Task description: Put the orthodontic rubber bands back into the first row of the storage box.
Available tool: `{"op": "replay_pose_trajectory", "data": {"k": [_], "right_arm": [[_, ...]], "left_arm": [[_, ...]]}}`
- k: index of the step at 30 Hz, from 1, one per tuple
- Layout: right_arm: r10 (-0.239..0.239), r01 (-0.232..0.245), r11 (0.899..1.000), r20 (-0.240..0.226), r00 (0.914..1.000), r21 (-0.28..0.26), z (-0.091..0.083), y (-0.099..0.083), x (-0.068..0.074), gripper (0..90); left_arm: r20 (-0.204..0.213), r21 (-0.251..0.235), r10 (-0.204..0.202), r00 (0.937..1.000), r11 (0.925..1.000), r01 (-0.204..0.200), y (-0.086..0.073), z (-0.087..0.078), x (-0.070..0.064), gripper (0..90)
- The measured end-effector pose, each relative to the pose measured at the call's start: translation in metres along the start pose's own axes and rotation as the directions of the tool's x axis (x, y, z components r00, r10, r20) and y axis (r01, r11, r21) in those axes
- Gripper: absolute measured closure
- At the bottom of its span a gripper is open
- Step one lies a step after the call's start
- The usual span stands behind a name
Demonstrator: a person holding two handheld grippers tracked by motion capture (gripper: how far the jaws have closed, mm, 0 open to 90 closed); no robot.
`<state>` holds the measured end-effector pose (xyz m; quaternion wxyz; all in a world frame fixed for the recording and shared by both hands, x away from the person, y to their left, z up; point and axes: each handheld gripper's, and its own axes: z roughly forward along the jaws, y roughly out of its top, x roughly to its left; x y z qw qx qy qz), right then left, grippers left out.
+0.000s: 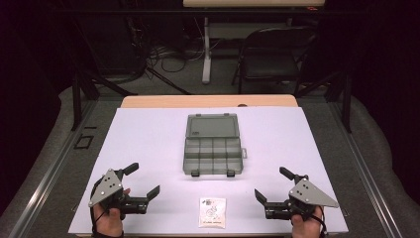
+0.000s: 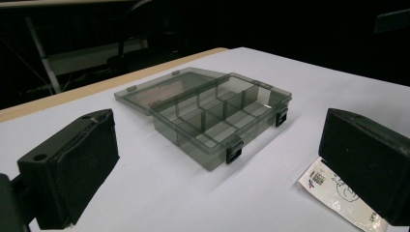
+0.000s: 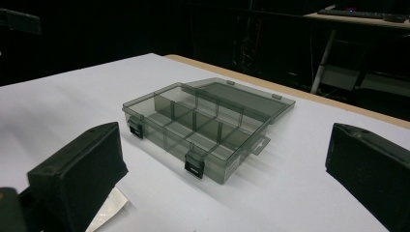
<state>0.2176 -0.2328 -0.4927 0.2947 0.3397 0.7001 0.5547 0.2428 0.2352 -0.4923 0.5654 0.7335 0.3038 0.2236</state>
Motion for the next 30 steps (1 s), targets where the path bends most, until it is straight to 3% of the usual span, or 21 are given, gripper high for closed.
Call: {"op": "replay_pose_trajectory", "data": {"k": [10,20,30], "right_arm": [[-0.001,0.001,1.0,0.0,1.0,0.008,0.0,0.001,0.002,0.0],[-0.009,0.009,0.999,-0.009,0.9999,0.036,0.003,0.005,0.006,0.0],[-0.004,0.01,0.996,-0.059,0.9982,0.093,0.013,0.018,0.009,0.0]], "left_arm": [[0.013,0.011,0.002,0.9999,0.9999,-0.002,-0.001,0.001,-0.001,0.4],[-0.014,0.032,-0.008,0.9999,0.9995,0.009,-0.001,0.002,-0.001,0.4],[-0.013,0.04,-0.013,0.9998,0.9991,0.014,-0.001,0.001,-0.002,0.5]]}}
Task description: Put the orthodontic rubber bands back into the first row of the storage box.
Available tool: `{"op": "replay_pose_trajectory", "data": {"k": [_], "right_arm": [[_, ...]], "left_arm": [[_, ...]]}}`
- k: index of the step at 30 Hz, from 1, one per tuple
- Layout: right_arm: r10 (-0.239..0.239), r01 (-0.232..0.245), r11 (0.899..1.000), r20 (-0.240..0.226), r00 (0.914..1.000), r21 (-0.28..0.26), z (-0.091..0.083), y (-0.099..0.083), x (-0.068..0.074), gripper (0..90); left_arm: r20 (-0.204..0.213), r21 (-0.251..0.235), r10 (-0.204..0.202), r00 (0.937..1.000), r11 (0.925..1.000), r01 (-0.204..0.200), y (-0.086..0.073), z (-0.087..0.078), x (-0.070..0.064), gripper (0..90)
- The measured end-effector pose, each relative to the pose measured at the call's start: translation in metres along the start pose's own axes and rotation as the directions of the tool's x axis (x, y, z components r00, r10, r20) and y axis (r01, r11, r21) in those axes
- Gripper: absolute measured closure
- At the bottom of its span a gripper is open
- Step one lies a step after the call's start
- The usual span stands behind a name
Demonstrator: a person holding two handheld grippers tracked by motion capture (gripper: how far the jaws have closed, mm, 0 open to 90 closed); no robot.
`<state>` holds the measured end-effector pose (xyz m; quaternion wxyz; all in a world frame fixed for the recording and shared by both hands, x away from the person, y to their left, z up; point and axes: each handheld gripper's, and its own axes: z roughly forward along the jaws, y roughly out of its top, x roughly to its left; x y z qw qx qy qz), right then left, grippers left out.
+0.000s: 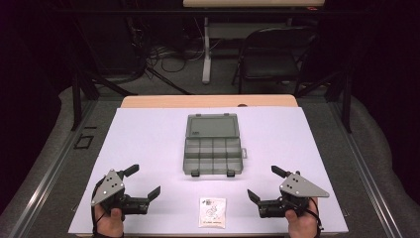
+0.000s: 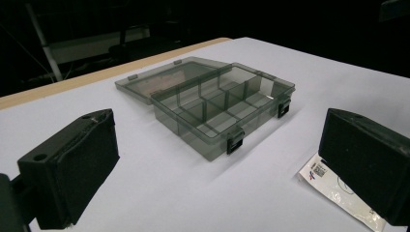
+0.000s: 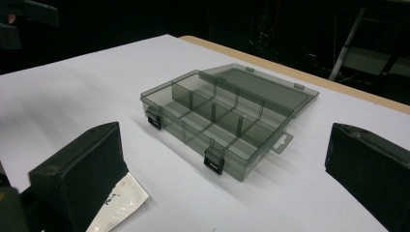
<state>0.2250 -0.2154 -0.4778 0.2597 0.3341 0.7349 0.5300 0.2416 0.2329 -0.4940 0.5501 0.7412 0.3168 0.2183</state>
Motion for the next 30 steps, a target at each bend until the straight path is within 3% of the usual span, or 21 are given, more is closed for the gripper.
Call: {"op": "replay_pose_trajectory", "data": {"k": [6,20,30], "right_arm": [[0.004,-0.002,0.998,-0.028,0.9996,0.062,0.008,0.01,-0.001,0.5],[-0.018,0.025,0.995,-0.079,0.9967,0.1,0.036,0.022,0.005,2.4],[-0.025,0.043,0.99,-0.13,0.9912,0.132,0.047,0.016,0.015,2.4]], "left_arm": [[0.005,0.005,0.005,1.0,1.0,-0.005,0.0,0.001,-0.001,0.5],[0.008,0.027,0.001,1.0,0.9996,-0.002,-0.001,0.002,0.0,0.6],[0.022,0.038,0.002,0.9998,0.9993,-0.003,-0.001,0.005,0.0,0.7]]}}
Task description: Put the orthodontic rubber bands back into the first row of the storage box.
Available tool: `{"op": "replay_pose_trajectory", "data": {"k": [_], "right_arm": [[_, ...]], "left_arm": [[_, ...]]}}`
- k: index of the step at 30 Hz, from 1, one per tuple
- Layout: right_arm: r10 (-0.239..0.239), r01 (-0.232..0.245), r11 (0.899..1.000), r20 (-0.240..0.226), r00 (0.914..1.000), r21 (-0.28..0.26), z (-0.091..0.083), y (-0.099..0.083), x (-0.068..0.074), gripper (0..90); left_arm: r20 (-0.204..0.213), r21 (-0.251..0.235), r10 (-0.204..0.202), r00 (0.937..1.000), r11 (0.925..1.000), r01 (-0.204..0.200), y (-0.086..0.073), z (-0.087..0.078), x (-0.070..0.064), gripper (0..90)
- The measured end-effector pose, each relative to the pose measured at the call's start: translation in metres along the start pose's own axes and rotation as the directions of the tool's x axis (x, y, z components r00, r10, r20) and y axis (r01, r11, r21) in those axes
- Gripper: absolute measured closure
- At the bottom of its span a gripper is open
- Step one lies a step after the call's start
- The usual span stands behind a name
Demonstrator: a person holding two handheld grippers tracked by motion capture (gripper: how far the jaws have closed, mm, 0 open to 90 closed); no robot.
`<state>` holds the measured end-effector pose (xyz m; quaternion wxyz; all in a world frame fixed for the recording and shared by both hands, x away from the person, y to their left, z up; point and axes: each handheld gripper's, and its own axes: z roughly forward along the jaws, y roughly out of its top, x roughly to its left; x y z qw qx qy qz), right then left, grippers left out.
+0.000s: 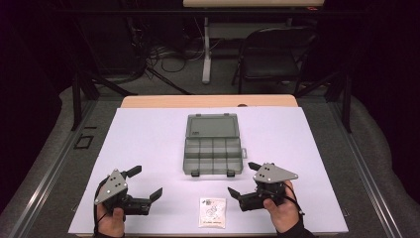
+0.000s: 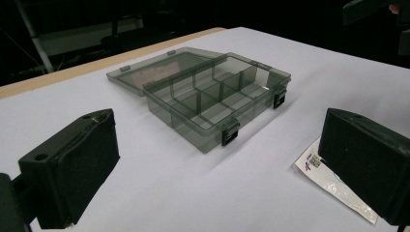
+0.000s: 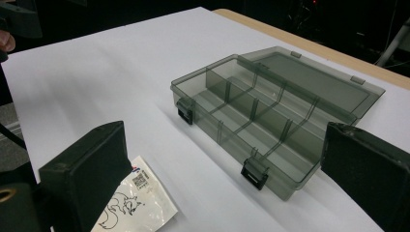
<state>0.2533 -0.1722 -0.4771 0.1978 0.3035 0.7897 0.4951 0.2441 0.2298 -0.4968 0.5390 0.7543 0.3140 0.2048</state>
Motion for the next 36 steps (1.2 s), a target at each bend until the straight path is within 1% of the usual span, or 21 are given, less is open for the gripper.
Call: {"op": "replay_pose_trajectory", "data": {"k": [3,4,8,9,10,13,19,21,22,25,28,29,30,31,32,33,34,36], "right_arm": [[0.004,-0.004,1.0,-0.003,1.0,-0.001,0.003,-0.004,0.001,2.4],[0.005,-0.005,1.0,-0.006,1.0,0.016,0.003,-0.005,0.001,2.4],[0.006,-0.006,1.0,-0.011,0.9999,0.018,0.007,-0.012,0.003,2.4],[0.007,-0.006,1.0,-0.014,0.9999,0.022,0.009,-0.014,0.003,2.4],[0.003,-0.002,0.999,-0.02,0.9998,0.04,0.01,-0.016,0.003,2.4],[-0.006,0.007,0.999,-0.023,0.9997,0.049,0.014,-0.021,0.003,2.2],[0.003,-0.001,0.997,-0.03,0.9995,0.074,0.019,-0.027,0.003,2.3],[0.004,-0.001,0.997,-0.038,0.9993,0.074,0.02,-0.029,0.003,2.3],[0.004,0.0,0.996,-0.039,0.9992,0.085,0.021,-0.029,0.003,2.3],[0.004,-0.001,0.996,-0.043,0.9991,0.091,0.022,-0.03,0.004,2.2],[0.0,0.004,0.997,-0.057,0.9984,0.079,0.024,-0.03,0.006,0.0],[-0.002,0.007,0.996,-0.056,0.9984,0.088,0.024,-0.029,0.006,0.0],[0.001,0.004,0.997,-0.068,0.9977,0.08,0.026,-0.03,0.007,0.0],[0.0,0.007,0.996,-0.076,0.9971,0.091,0.027,-0.03,0.008,0.0],[-0.002,0.009,0.995,-0.073,0.9973,0.095,0.029,-0.031,0.008,0.0],[0.001,0.008,0.993,-0.076,0.9971,0.114,0.03,-0.031,0.009,0.0],[0.002,0.008,0.993,-0.082,0.9967,0.121,0.031,-0.032,0.009,0.0],[0.02,-0.008,0.99,-0.088,0.9959,0.14,0.034,-0.033,0.009,0.0]], "left_arm": [[0.001,0.003,0.004,1.0,1.0,-0.004,0.0,0.001,0.0,0.7],[0.001,0.004,0.005,1.0,1.0,-0.005,0.0,0.001,0.0,0.7],[0.001,0.006,0.008,1.0,0.9999,-0.008,0.0,0.002,0.0,0.7],[0.001,0.006,0.008,1.0,0.9999,-0.008,0.0,0.002,0.0,0.7],[0.001,0.005,0.01,1.0,0.9999,-0.01,0.0,0.002,0.0,0.7],[0.003,0.003,0.01,0.9999,0.9999,-0.01,0.0,0.002,0.001,0.7],[0.002,0.006,0.01,1.0,0.9999,-0.01,0.0,0.002,0.001,0.7],[0.003,0.007,0.009,1.0,0.9999,-0.009,0.0,0.002,0.001,0.8],[0.003,0.008,0.007,1.0,0.9999,-0.007,0.0,0.002,0.001,0.8],[0.005,0.012,0.003,1.0,0.9999,-0.003,-0.001,0.003,0.002,1.0],[0.01,0.014,0.002,0.9999,0.9999,-0.002,-0.001,0.003,0.002,1.1],[0.011,0.016,0.003,0.9999,0.9999,-0.003,-0.001,0.003,0.002,1.1],[0.011,0.016,0.001,0.9999,0.9999,-0.001,-0.001,0.004,0.002,1.1],[0.013,0.017,0.001,0.9999,0.9999,-0.001,-0.001,0.004,0.002,1.1],[0.014,0.018,0.0,0.9999,0.9998,0.0,-0.001,0.004,0.002,1.1],[0.015,0.019,0.001,0.9999,0.9998,-0.001,-0.001,0.004,0.002,1.1],[0.016,0.019,0.002,0.9999,0.9998,-0.002,-0.001,0.004,0.002,1.1],[0.016,0.02,0.001,0.9999,0.9998,-0.002,-0.001,0.004,0.002,1.1]]}}
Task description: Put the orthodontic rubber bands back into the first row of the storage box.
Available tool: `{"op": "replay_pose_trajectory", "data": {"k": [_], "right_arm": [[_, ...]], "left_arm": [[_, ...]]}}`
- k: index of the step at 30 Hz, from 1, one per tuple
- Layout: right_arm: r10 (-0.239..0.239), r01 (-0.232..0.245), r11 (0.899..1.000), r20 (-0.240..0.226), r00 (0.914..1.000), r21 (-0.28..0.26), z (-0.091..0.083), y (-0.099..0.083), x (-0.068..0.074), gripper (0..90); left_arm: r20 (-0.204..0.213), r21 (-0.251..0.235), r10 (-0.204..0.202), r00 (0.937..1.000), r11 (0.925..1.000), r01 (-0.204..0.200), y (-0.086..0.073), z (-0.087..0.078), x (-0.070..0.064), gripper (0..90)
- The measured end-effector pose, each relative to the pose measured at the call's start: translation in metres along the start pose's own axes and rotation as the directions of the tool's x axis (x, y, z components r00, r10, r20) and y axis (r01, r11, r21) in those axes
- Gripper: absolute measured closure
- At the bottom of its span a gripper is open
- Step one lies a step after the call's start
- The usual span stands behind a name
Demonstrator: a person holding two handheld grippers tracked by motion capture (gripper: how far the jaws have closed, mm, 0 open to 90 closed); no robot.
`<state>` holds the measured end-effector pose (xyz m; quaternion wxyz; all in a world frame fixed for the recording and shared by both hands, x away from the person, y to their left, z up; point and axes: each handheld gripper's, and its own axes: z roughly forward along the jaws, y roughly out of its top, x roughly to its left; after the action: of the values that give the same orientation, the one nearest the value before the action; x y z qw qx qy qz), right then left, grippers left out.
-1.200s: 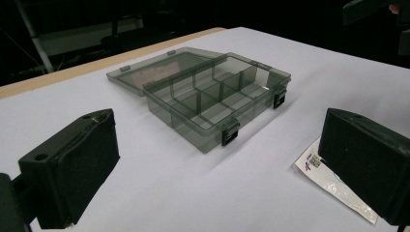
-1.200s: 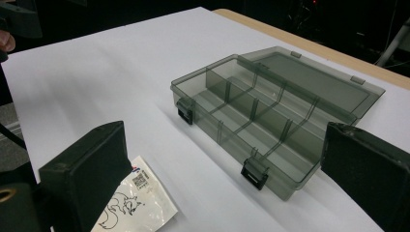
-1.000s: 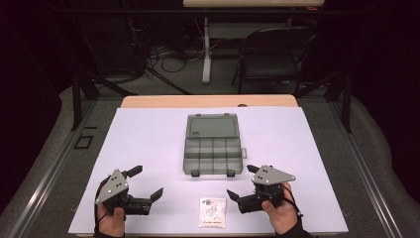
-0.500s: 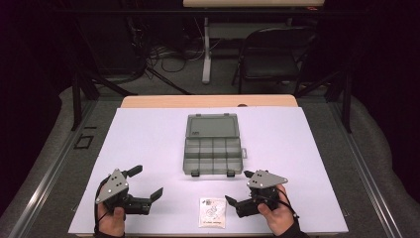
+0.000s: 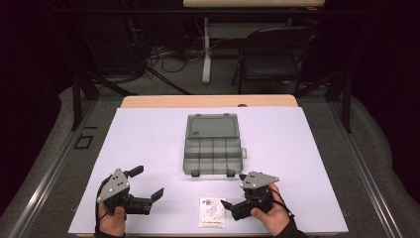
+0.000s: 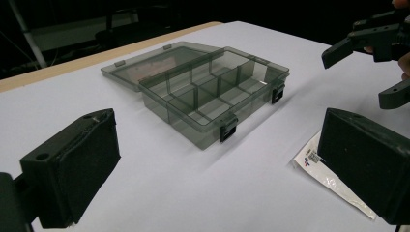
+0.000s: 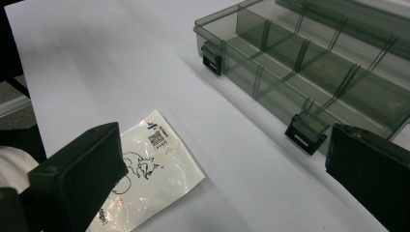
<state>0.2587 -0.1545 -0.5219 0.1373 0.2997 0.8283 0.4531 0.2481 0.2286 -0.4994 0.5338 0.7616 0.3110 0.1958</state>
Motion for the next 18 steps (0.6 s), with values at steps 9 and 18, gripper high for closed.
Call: {"op": "replay_pose_trajectory", "data": {"k": [9,18], "right_arm": [[0.046,-0.046,0.999,-0.015,0.9988,0.019,0.008,-0.002,-0.001,0.0],[0.022,-0.019,0.996,-0.033,0.9992,0.084,0.019,-0.006,0.006,1.5]], "left_arm": [[0.003,0.004,-0.008,1.0,1.0,0.008,0.0,0.001,0.001,1.3],[0.005,0.011,-0.008,1.0,0.9999,0.008,-0.001,0.001,0.001,1.4]]}}
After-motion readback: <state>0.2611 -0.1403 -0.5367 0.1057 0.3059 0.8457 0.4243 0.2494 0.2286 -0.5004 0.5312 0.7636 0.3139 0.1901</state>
